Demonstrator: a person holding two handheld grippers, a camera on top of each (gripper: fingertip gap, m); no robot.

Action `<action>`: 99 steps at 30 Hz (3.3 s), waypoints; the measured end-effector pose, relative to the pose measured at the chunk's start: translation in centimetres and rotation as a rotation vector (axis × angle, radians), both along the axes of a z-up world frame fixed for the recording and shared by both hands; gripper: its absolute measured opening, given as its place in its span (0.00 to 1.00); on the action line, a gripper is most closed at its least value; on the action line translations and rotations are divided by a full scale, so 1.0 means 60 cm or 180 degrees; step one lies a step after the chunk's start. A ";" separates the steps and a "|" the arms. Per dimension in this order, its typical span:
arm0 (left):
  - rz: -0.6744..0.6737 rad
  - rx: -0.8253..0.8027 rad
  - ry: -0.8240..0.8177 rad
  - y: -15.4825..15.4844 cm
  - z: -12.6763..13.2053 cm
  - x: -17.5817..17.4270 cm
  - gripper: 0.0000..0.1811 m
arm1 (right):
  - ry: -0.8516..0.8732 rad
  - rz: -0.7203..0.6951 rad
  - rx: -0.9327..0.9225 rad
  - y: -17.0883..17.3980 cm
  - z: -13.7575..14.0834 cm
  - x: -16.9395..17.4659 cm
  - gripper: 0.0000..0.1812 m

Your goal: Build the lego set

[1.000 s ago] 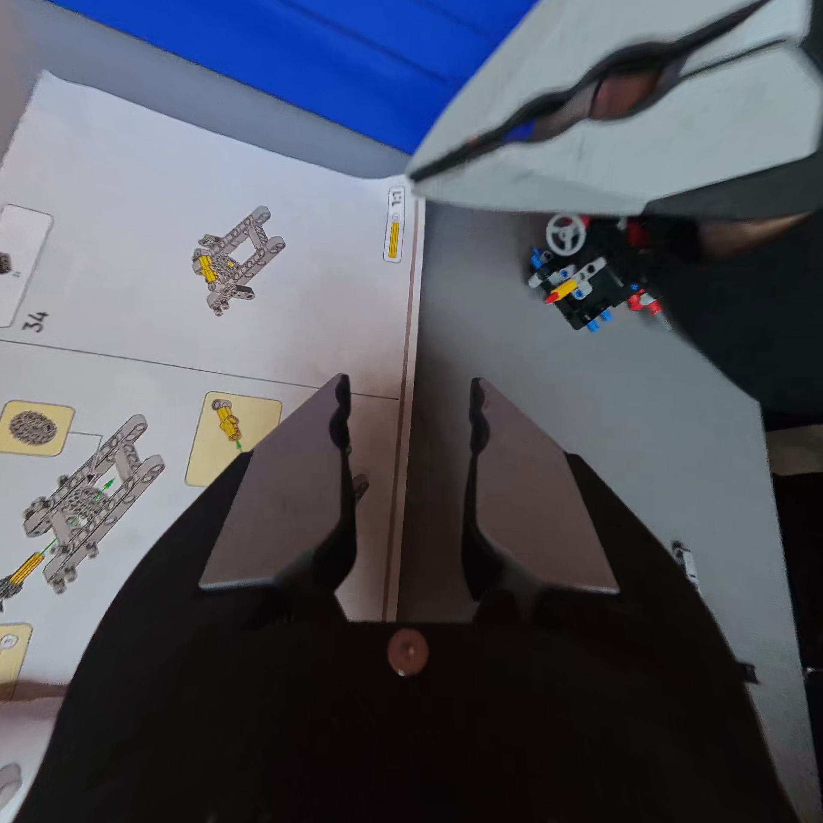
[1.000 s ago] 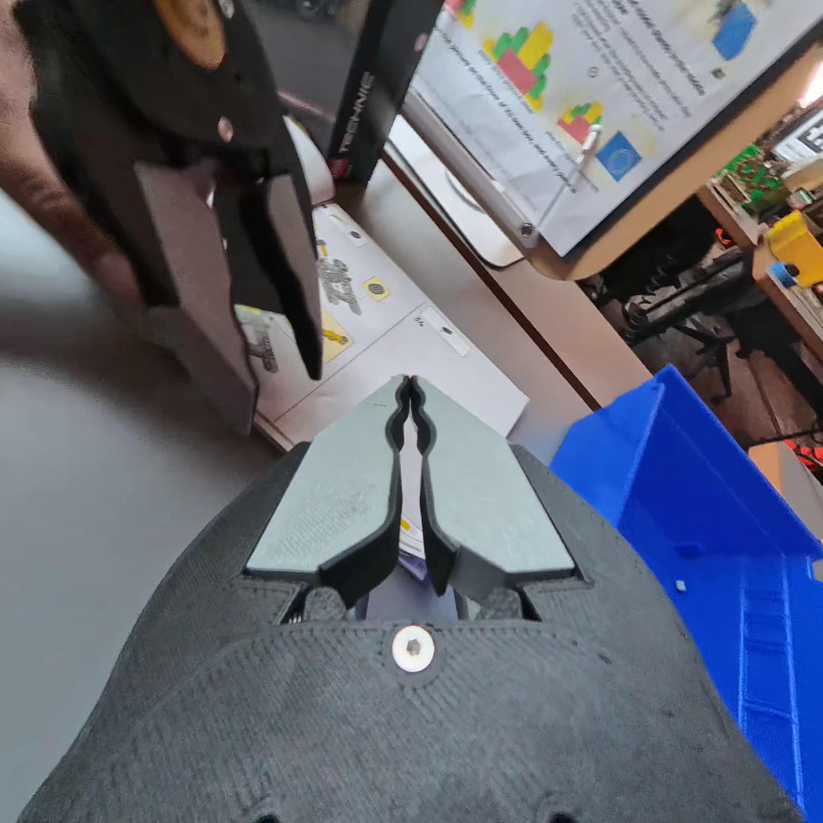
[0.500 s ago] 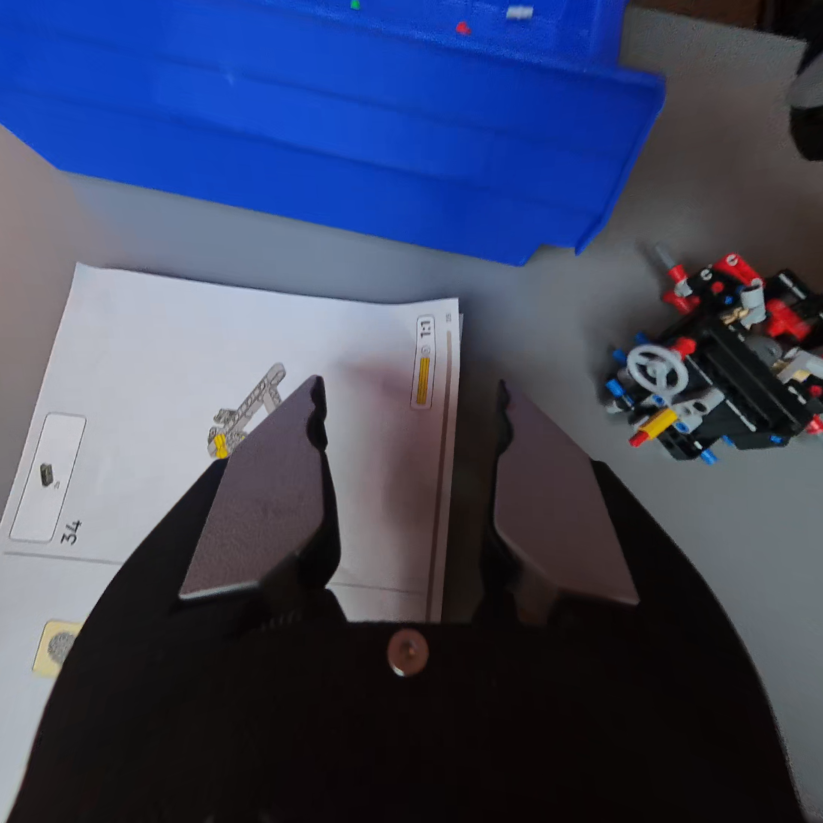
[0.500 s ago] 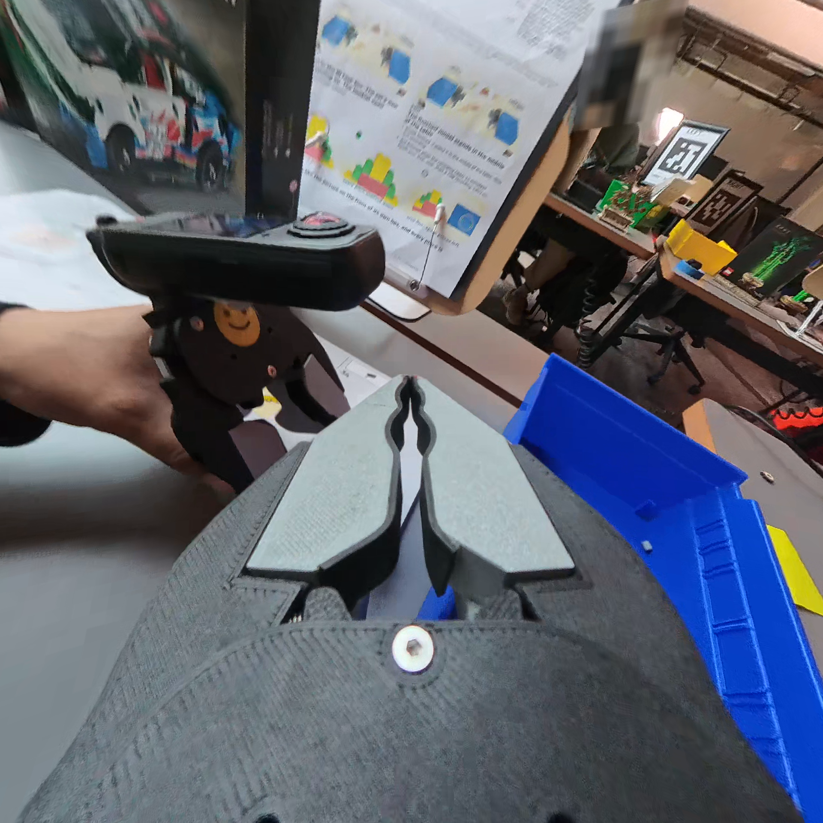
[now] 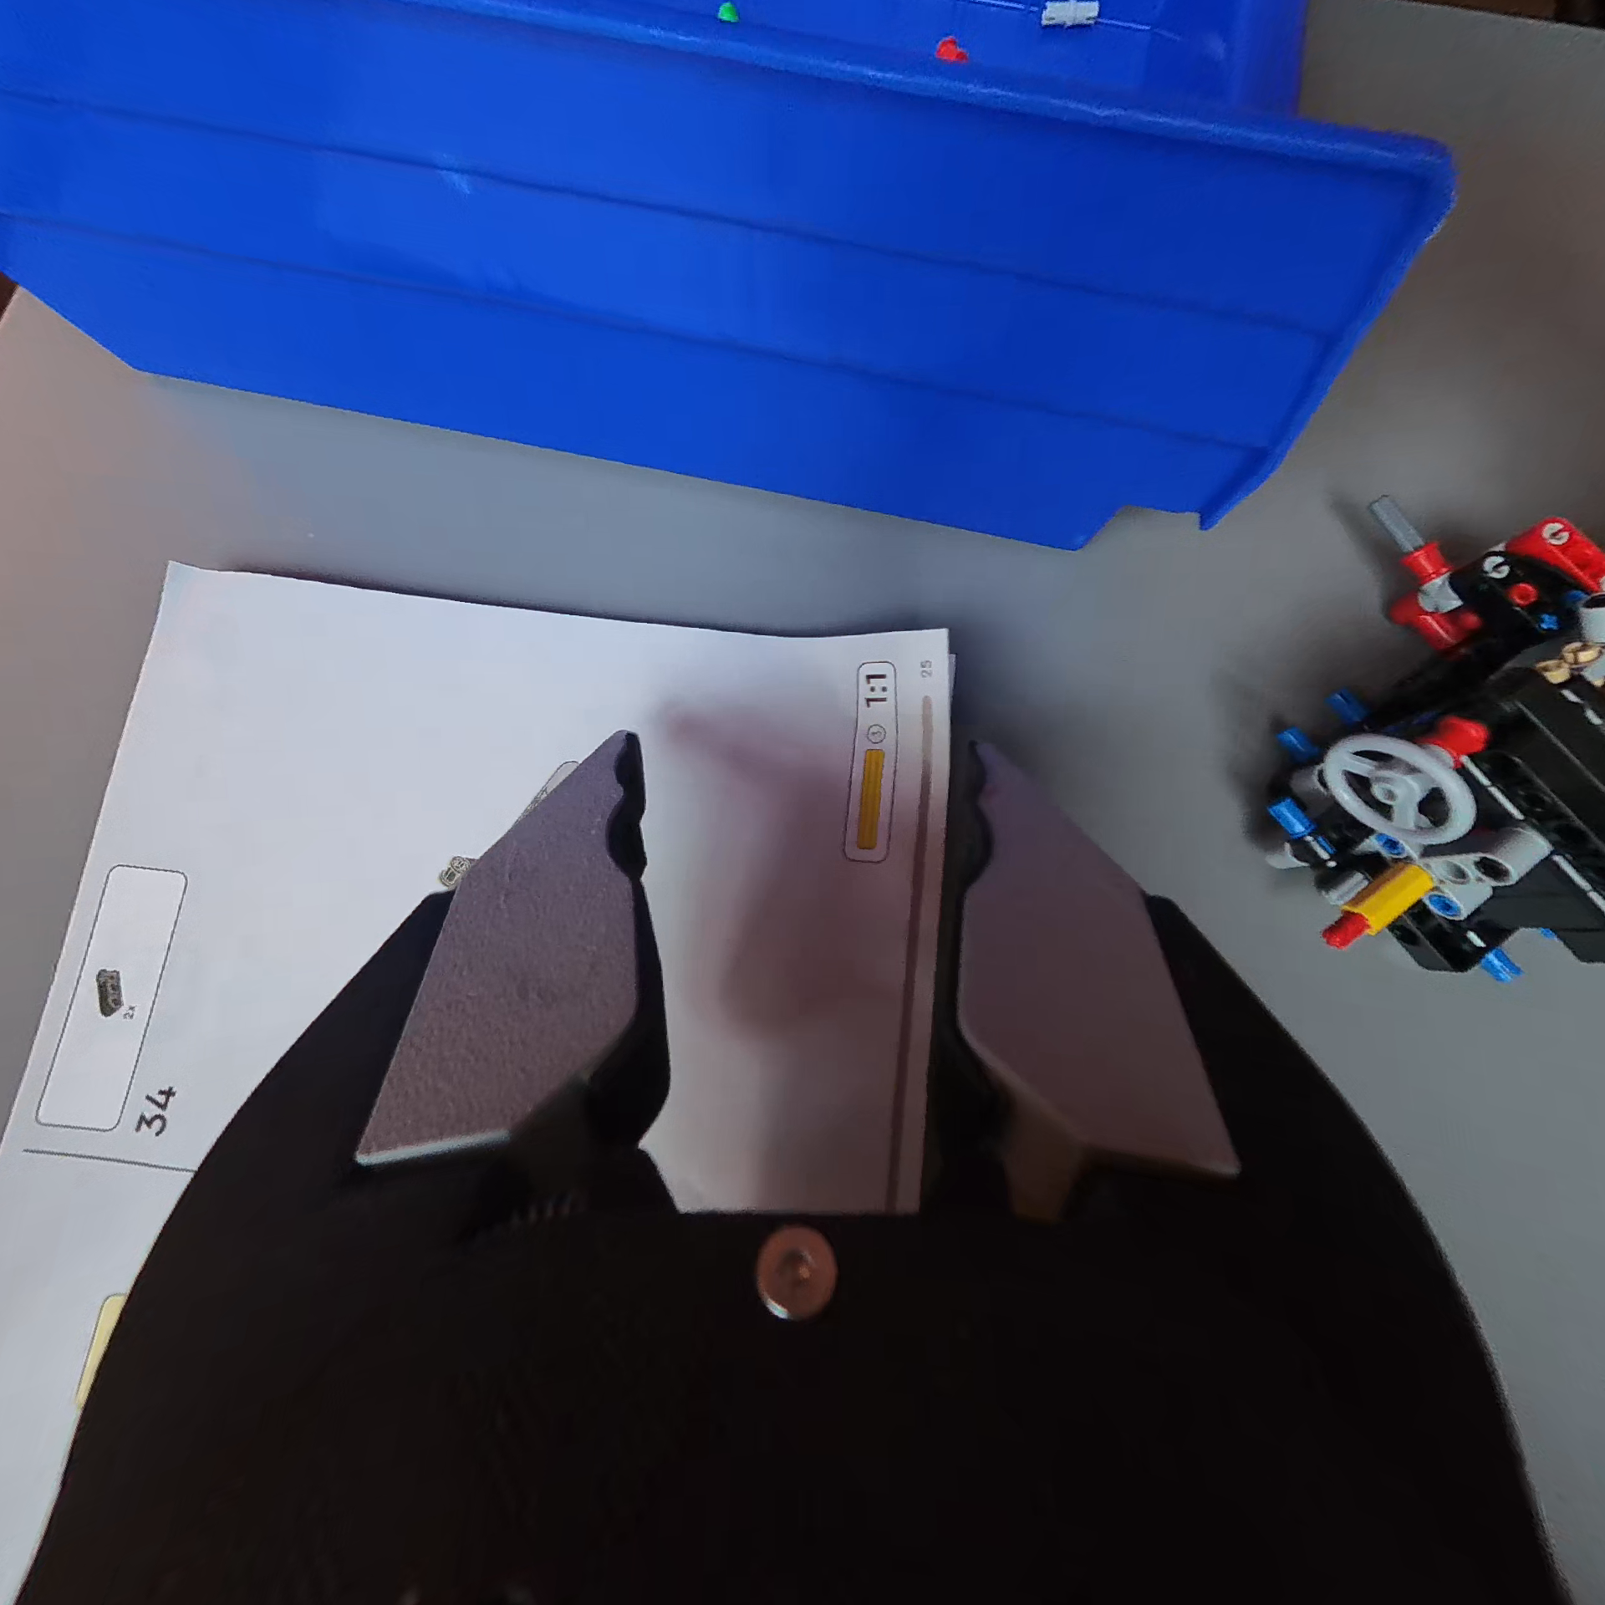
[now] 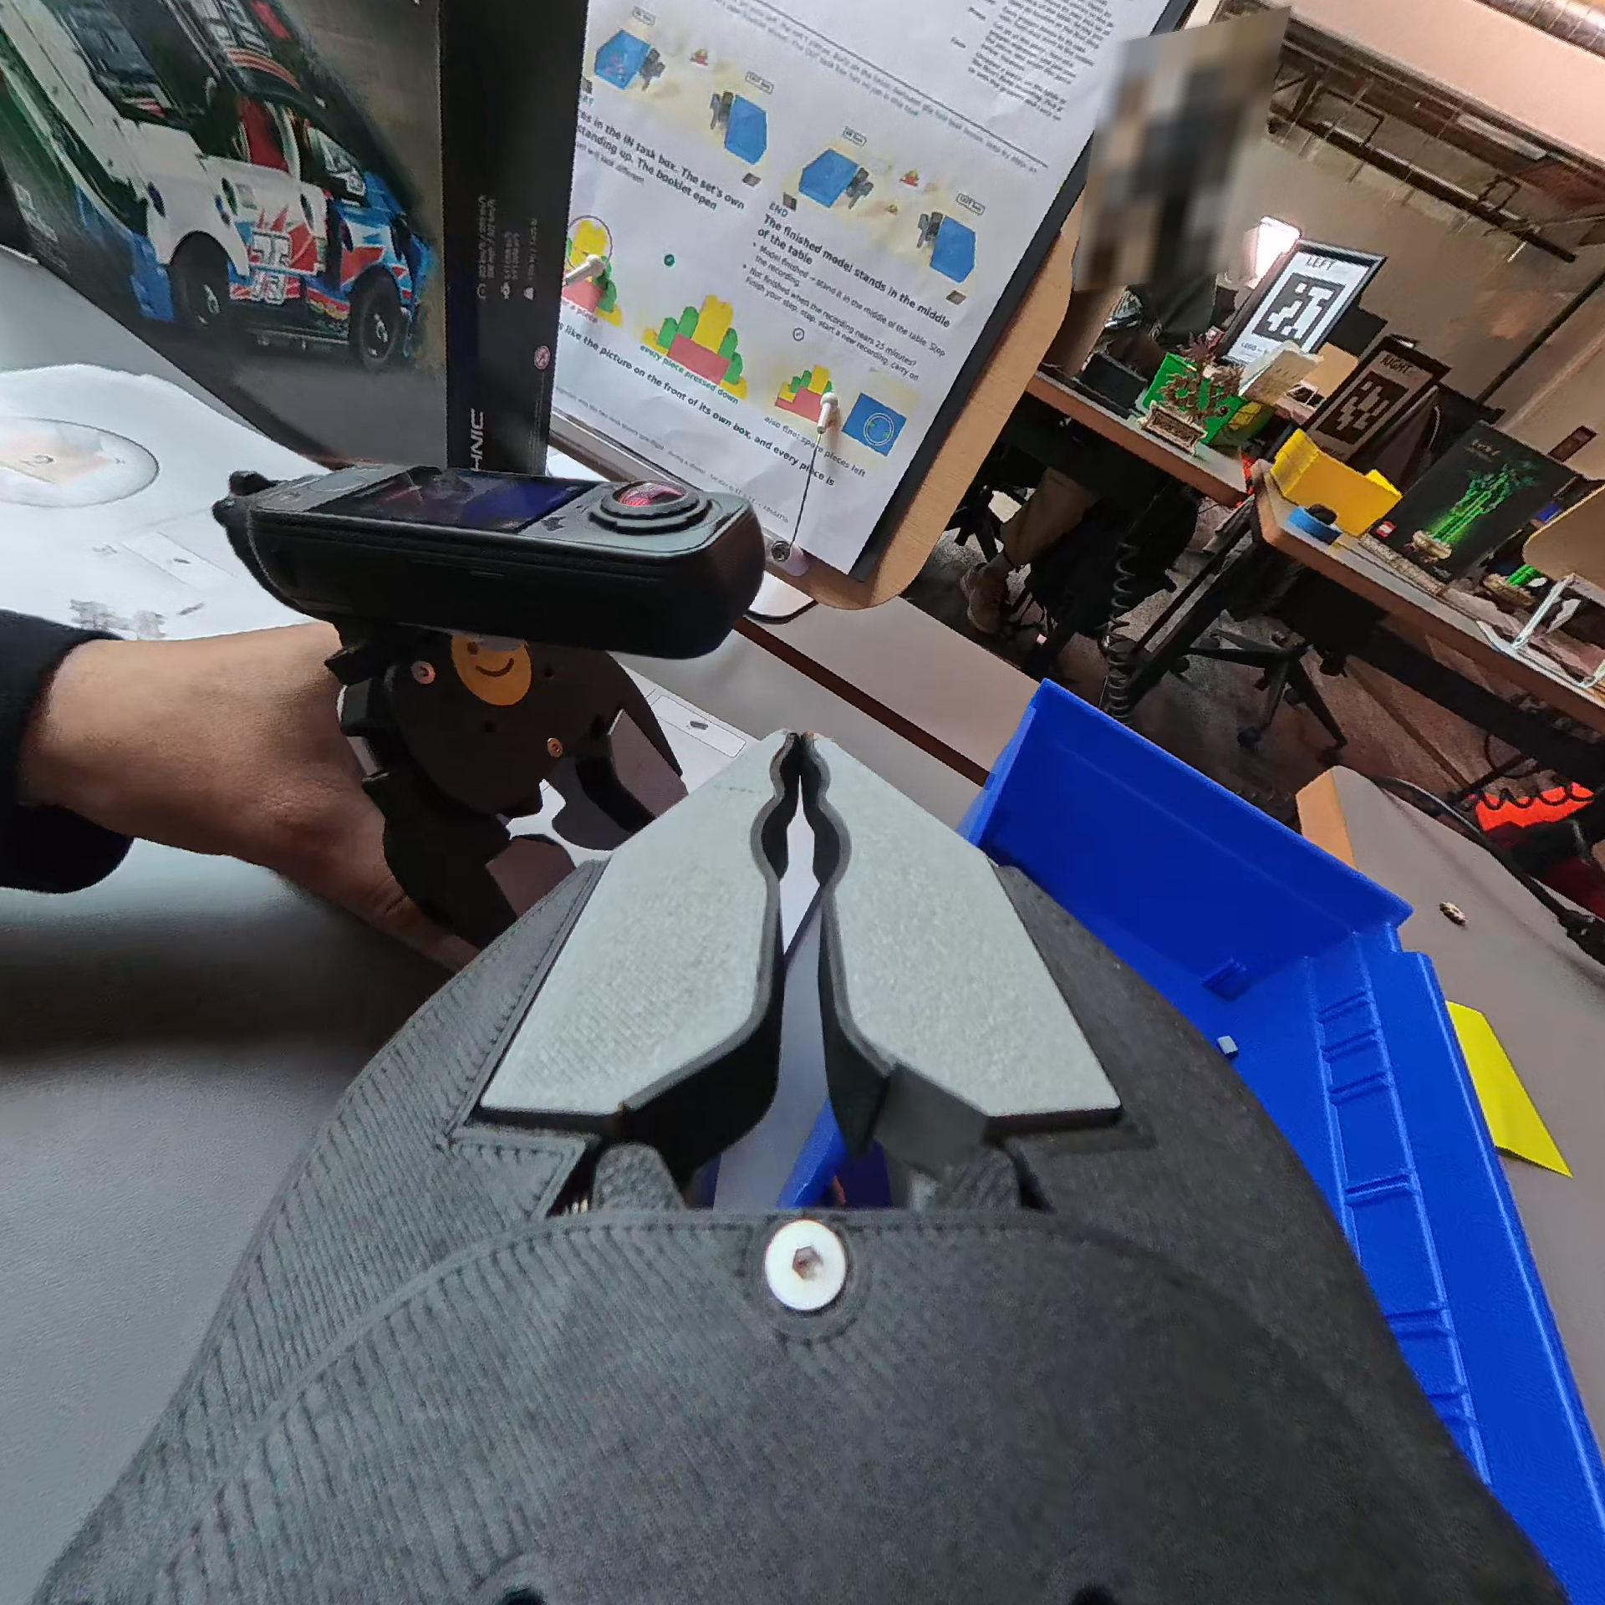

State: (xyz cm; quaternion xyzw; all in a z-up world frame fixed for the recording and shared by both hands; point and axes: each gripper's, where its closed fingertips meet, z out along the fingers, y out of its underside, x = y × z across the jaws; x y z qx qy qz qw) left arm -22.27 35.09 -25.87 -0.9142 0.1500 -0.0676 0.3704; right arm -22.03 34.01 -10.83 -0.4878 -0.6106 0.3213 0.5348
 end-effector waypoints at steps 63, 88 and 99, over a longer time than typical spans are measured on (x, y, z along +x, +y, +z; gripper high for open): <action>-0.0243 -0.0070 -0.0146 -0.007 -0.011 0.026 0.20 | -0.0188 0.0045 -0.0003 0.003 -0.021 0.001 0.00; -0.0260 -0.0069 -0.0443 -0.012 -0.006 0.027 0.17 | -0.0227 0.0041 0.0012 0.003 -0.025 0.000 0.00; -0.0233 -0.0076 -0.0590 -0.013 -0.002 0.023 0.19 | -0.0243 0.0044 0.0021 0.002 -0.026 -0.001 0.00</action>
